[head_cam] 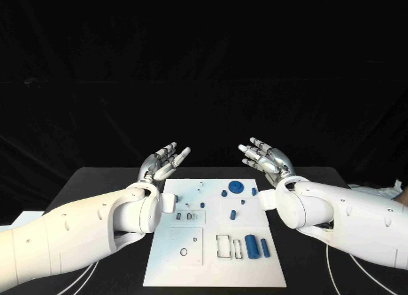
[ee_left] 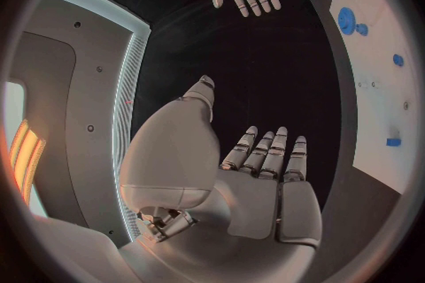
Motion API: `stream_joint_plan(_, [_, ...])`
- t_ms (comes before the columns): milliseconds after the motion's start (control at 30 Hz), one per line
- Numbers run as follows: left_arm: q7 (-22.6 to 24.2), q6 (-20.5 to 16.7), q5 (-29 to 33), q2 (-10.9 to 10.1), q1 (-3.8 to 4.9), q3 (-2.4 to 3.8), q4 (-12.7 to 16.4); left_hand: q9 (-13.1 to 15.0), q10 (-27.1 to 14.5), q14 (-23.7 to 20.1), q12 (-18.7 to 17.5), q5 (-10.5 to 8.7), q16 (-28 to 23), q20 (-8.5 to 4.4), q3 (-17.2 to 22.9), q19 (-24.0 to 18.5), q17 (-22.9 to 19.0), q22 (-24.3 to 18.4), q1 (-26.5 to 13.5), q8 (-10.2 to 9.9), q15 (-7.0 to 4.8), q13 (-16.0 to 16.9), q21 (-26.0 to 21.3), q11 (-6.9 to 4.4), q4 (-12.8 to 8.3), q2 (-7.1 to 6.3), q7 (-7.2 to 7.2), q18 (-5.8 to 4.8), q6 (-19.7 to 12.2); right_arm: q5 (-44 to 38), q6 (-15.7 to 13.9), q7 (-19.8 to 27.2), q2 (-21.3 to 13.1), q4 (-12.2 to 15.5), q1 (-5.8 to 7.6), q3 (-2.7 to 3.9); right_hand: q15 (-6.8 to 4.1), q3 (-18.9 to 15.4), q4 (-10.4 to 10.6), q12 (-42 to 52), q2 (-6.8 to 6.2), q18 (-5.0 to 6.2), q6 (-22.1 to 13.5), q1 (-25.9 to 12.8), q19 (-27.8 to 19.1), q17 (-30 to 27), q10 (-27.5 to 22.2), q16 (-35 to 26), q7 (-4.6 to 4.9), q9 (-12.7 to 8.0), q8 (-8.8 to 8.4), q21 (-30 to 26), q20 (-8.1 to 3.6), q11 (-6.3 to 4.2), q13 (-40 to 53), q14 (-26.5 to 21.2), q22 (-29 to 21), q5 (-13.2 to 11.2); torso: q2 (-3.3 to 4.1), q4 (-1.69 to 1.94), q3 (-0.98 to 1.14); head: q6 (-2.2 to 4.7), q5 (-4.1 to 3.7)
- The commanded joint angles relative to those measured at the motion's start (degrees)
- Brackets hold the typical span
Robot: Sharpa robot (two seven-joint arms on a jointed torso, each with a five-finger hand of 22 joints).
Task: Assemble the parts on the task board
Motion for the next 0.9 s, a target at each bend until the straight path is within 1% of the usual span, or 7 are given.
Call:
stream_joint_plan(33, [1.1, 4.2, 0.6, 0.2, 0.12, 0.02, -0.1, 0.2, 0.9, 1.1, 0.5, 0.51, 0.4, 0.99, 0.2, 0.2, 0.2, 0.2, 3.1, 0.4, 0.38, 0.1, 0.4, 0.42, 0.9, -0.12, 4.80, 1.14, 1.3, -5.1, 12.8, -3.6, 0.4, -1.1, 0.94, -0.45, 0.58, 0.9, -1.7, 0.6, 0.70, 1.06, 2.3, 4.5, 2.1, 0.3, 3.0, 0.5, 8.93, 0.3, 0.48, 0.6, 0.52, 0.62, 0.3, 2.9, 0.3, 0.1, 0.00, 0.01, 0.00, 0.00, 0.00])
stream_joint_plan(133, [1.1, 4.2, 0.6, 0.2, 0.12, 0.02, -0.1, 0.3, 2.5, 3.8, 0.7, 0.43, 0.9, 1.03, 0.5, 1.4, 0.5, 0.4, 3.3, 0.6, 0.81, 0.3, 0.8, 0.90, 0.8, 0.56, 5.27, 1.35, 2.7, -6.2, 16.1, -4.5, 0.6, -1.9, 1.68, -0.90, 0.40, 2.1, -4.1, 1.5, 0.96, 2.23, 6.8, 7.2, 9.6, 0.9, 9.2, 1.6, 9.12, 0.8, 1.16, 2.7, 0.43, 0.85, 0.8, 10.1, 1.4, -1.3, 0.00, 0.01, 0.00, 0.00, 0.00])
stream_joint_plan(267, [1.1, 4.2, 0.6, 0.2, 0.12, 0.02, -0.1, 1.0, 10.2, 10.2, 1.9, 0.23, 2.3, 0.93, 1.0, 5.2, 1.3, 1.2, 4.4, 1.9, 1.60, 1.0, 2.2, 2.51, 0.3, 1.89, 6.56, 0.87, 9.2, -7.0, 18.5, -5.2, 0.8, -2.5, 2.21, -1.22, -1.70, 4.4, -7.7, 5.2, 0.68, 4.40, 18.6, 10.8, 20.1, 2.3, 28.4, 5.9, 8.16, 1.9, 3.22, 6.9, 0.31, -0.75, 2.3, 29.1, 3.3, -1.2, 0.00, 0.01, 0.00, 0.00, 0.00])
stream_joint_plan(367, [1.1, 4.2, 0.6, 0.2, 0.12, 0.02, -0.1, 1.5, 18.8, 21.7, 3.3, 0.13, 5.5, 0.93, 1.2, 15.7, 2.7, 3.5, 5.3, 3.1, 1.96, 1.6, 6.3, 3.05, -0.3, 2.70, 6.34, 0.65, 15.7, -7.2, 19.2, -5.4, 0.9, -2.6, 2.35, -1.30, -3.22, 6.4, -9.7, 6.5, 0.11, 5.97, 28.0, 11.4, 23.2, 2.1, 33.8, 7.1, 6.95, 2.3, 4.41, 8.8, 0.17, -2.23, 2.0, 34.1, 3.8, -0.5, 0.00, 0.01, 0.00, 0.00, 0.00])
stream_joint_plan(400, [2.7, 5.6, 0.7, -2.5, 0.21, 0.12, 1.3, 1.8, 24.7, 25.4, 4.4, 0.07, 7.1, 0.93, 1.1, 24.5, 3.2, 5.4, 5.5, 3.6, 1.67, 2.0, 10.0, 2.73, -0.6, 3.10, 6.19, 0.93, 19.0, -16.9, 11.7, -3.2, -0.6, -4.4, 2.98, -1.20, -3.54, 7.6, -10.3, 6.3, -0.26, 6.35, 30.5, 10.9, 24.1, 1.9, 35.1, 7.0, 6.70, 2.2, 4.22, 9.5, 0.16, -2.64, 1.6, 35.4, 4.0, -0.4, 1.78, 0.35, -0.09, -0.09, -0.62])
stream_joint_plan(500, [2.7, 6.8, 1.2, -3.8, 0.32, 0.32, 2.4, 2.6, 35.4, 33.5, 6.8, 0.00, 10.4, 0.66, 0.3, 31.1, 4.4, 6.8, 5.2, 5.9, -0.42, 2.5, 13.7, 0.90, -1.1, 4.14, 5.44, 2.49, 29.9, -21.4, 10.1, -3.7, -1.2, -4.2, 3.56, -1.11, -4.66, 10.0, -11.6, 6.3, -0.98, 6.60, 37.3, 10.2, 26.1, 2.1, 38.4, 7.4, 6.01, 2.4, 4.64, 11.0, -0.55, -3.56, 1.7, 39.1, 4.5, -0.3, 2.64, 0.43, 0.05, 0.08, -0.74])
stream_joint_plan(900, [1.1, 10.4, 0.9, -7.9, 0.85, 0.84, 7.7, 2.6, 46.5, 45.7, 7.8, -0.05, 14.8, -2.42, -2.6, 40.5, 9.5, 9.1, 4.2, 6.5, -4.17, 3.5, 19.5, -2.06, -2.3, 5.53, 3.56, 2.93, 37.4, -41.7, 10.1, -9.0, -3.2, -3.8, 5.65, -0.71, -7.49, 13.2, -11.9, 4.6, -4.17, 6.60, 43.2, 6.2, 31.8, 2.9, 45.2, 8.0, 4.29, 2.5, 3.67, 16.6, -3.38, -5.56, 1.9, 48.6, 6.9, -2.2, 5.49, 0.72, 0.39, 0.87, -1.49])
